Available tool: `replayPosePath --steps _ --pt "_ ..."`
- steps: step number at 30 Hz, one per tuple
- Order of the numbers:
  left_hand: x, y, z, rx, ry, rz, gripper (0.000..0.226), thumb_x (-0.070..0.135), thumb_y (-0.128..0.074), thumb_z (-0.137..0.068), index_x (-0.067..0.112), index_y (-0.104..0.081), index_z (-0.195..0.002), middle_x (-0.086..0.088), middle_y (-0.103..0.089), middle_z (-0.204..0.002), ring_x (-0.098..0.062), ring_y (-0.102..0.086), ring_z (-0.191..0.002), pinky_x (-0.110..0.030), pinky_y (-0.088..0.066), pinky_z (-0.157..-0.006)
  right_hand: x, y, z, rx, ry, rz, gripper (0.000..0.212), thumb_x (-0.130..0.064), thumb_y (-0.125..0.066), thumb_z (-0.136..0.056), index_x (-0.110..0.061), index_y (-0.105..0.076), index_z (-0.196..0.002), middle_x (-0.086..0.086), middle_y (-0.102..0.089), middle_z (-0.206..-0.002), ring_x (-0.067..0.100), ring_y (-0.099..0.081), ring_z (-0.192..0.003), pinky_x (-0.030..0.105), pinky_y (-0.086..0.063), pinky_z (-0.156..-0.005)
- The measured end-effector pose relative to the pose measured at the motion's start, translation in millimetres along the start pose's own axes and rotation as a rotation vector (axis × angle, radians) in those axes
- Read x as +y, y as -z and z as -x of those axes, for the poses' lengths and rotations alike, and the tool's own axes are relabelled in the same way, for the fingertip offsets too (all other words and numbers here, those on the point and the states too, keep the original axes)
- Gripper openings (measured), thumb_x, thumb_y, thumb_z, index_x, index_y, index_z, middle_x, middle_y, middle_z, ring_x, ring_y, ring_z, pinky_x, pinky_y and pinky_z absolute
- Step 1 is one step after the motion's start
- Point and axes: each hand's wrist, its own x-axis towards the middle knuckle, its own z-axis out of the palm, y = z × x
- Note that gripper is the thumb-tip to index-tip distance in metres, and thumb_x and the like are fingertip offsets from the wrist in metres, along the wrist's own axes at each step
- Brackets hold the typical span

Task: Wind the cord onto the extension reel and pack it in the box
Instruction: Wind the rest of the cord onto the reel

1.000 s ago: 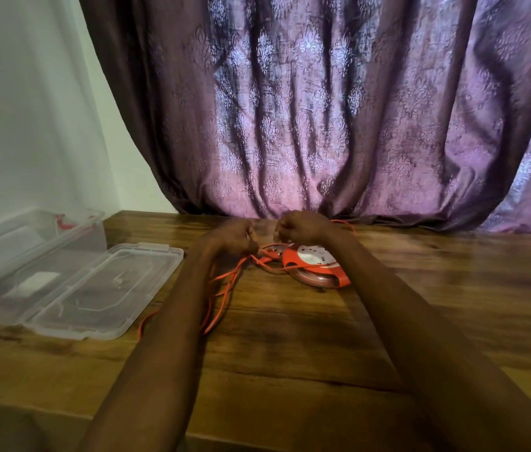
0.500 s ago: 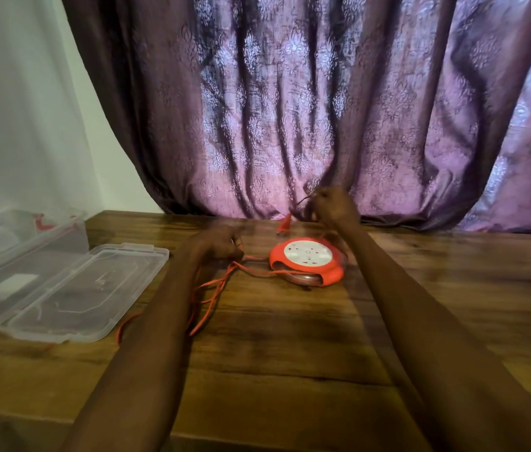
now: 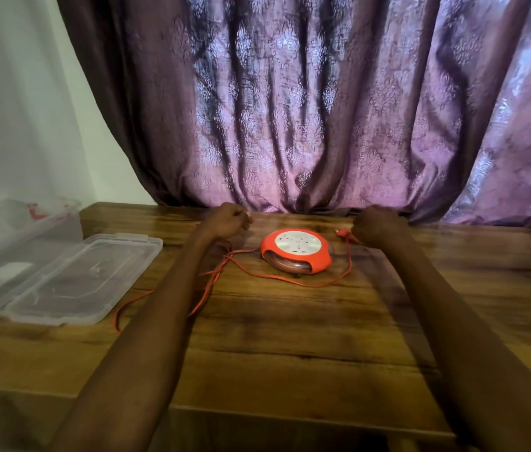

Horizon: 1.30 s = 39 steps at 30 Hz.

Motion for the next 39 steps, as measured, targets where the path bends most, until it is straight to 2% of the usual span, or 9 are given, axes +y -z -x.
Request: replayPosePath --steps 3,7,11,17,22,28,32,35,39 --pt "1.9 6.2 4.9 -0.016 0.045 0.084 0.018 0.005 -0.047 -0.098 0.006 -0.065 -0.094 -0.015 -0.067 -0.091 -0.014 -0.055 -0.059 -0.015 -0.044 -0.047 -24.5 -3.0 -7.4 -0.054 0.313 -0.15 0.04 -0.043 -0.06 -0.092 -0.025 -0.066 -0.127 0.009 -0.065 -0.131 0.032 -0.06 -0.12 0.036 -0.047 -0.094" --pt "0.7 7.8 10.3 -0.091 0.102 0.134 0.017 0.003 -0.045 -0.099 0.008 -0.06 -0.094 -0.009 -0.065 -0.078 -0.012 -0.058 -0.043 -0.025 -0.044 -0.052 -64.9 -21.8 -10.6 -0.414 0.376 -0.241 0.108 -0.084 -0.068 -0.062 -0.032 -0.035 -0.151 -0.005 -0.042 -0.154 0.018 -0.045 -0.137 0.027 -0.034 -0.105" --pt "-4.9 7.6 8.4 -0.138 0.136 0.058 0.019 0.007 -0.04 -0.103 0.009 -0.059 -0.1 -0.004 -0.064 -0.076 -0.001 -0.056 -0.035 -0.021 -0.04 -0.048 -80.8 -35.5 -23.2 -0.56 0.26 -0.146 0.149 -0.101 -0.062 -0.031 -0.042 -0.007 -0.156 -0.011 -0.02 -0.165 0.02 -0.03 -0.147 0.045 -0.029 -0.118" --pt "-15.0 13.8 8.0 -0.143 0.182 -0.084 0.021 0.006 -0.04 -0.101 0.008 -0.06 -0.095 -0.023 -0.071 -0.09 0.0 -0.052 -0.032 -0.01 -0.034 -0.033 -92.8 -31.3 -34.0 -0.689 0.175 -0.032 0.155 -0.097 -0.069 -0.023 -0.049 -0.002 -0.154 -0.01 -0.004 -0.168 0.025 -0.023 -0.151 0.05 -0.032 -0.116" --pt "-19.5 16.5 12.7 -0.168 0.228 -0.131 0.026 0.005 -0.038 -0.102 0.006 -0.064 -0.1 -0.013 -0.069 -0.084 -0.004 -0.057 -0.038 -0.013 -0.036 -0.034 -102.7 -25.6 -35.8 -0.692 0.239 -0.013 0.152 -0.093 -0.073 -0.023 -0.046 -0.012 -0.154 -0.008 -0.016 -0.166 0.026 -0.029 -0.147 0.05 -0.037 -0.112" --pt "-17.6 13.0 20.6 -0.153 0.191 0.002 0.018 0.002 -0.046 -0.1 0.001 -0.064 -0.1 -0.007 -0.061 -0.072 -0.004 -0.055 -0.04 -0.013 -0.036 -0.034 -102.0 -39.7 -28.8 -0.537 0.374 0.023 0.151 -0.097 -0.061 -0.034 -0.039 0.006 -0.156 0.008 -0.009 -0.167 0.033 -0.021 -0.15 0.05 -0.025 -0.119" --pt "-7.8 2.5 22.1 -0.159 0.103 0.207 0.027 0.005 -0.056 -0.099 -0.016 -0.062 -0.114 -0.01 -0.064 -0.08 -0.019 -0.057 -0.07 -0.029 -0.048 -0.066 -99.2 -50.3 -22.3 -0.276 0.523 0.04 0.143 -0.096 -0.055 -0.041 -0.04 0.015 -0.153 0.005 -0.011 -0.166 0.035 -0.029 -0.146 0.053 -0.021 -0.116" --pt "0.0 -8.4 26.6 -0.227 0.091 0.541 0.031 -0.003 -0.05 -0.098 -0.004 -0.054 -0.129 -0.011 -0.065 -0.104 -0.016 -0.06 -0.089 -0.025 -0.052 -0.081 -100.1 -56.1 -15.8 0.019 0.664 0.067 0.14 -0.097 -0.051 -0.044 -0.04 0.014 -0.154 0.003 -0.023 -0.159 0.04 -0.041 -0.134 0.056 -0.02 -0.109" --pt "3.5 -5.5 25.0 -0.22 0.093 0.533 0.012 0.009 -0.057 -0.098 0.005 -0.061 -0.109 -0.001 -0.071 -0.081 -0.005 -0.06 -0.062 -0.016 -0.045 -0.053 -100.6 -56.5 -9.7 0.272 0.76 0.063 0.141 -0.094 -0.055 -0.045 -0.031 0.001 -0.159 0.006 -0.027 -0.156 0.045 -0.046 -0.122 0.053 -0.027 -0.101"
